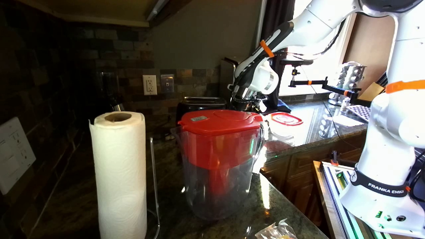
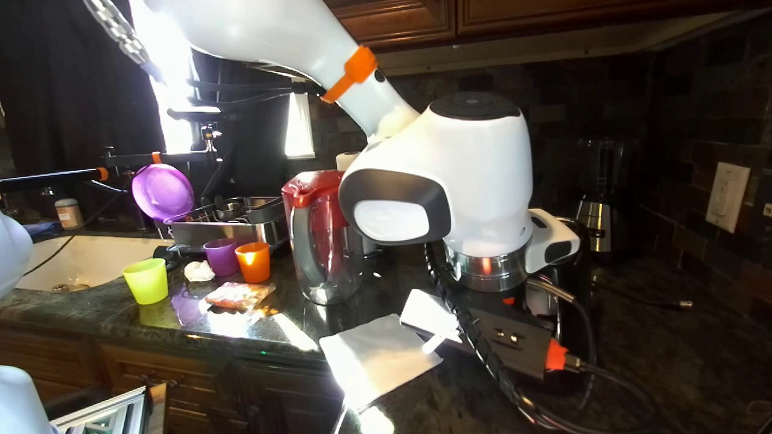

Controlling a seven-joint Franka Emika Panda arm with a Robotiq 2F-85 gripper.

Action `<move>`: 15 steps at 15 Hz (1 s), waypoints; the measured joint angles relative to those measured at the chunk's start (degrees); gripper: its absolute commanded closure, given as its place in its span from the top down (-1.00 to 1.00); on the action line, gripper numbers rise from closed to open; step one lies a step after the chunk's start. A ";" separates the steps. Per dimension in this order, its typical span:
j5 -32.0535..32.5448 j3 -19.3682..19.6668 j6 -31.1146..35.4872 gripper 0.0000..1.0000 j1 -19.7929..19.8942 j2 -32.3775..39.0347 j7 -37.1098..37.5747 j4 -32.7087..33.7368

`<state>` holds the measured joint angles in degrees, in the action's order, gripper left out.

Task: Push the lever on the toaster downwards.

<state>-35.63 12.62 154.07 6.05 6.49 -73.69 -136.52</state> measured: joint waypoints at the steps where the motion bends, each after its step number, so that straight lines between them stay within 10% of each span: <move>1: -0.13 0.00 0.00 -0.09 0.06 0.00 -0.13 0.03; 15: -2.64 0.01 0.80 -0.59 0.45 -0.05 -2.94 -0.01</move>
<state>-38.27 12.63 154.87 6.50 6.44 -76.64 -136.53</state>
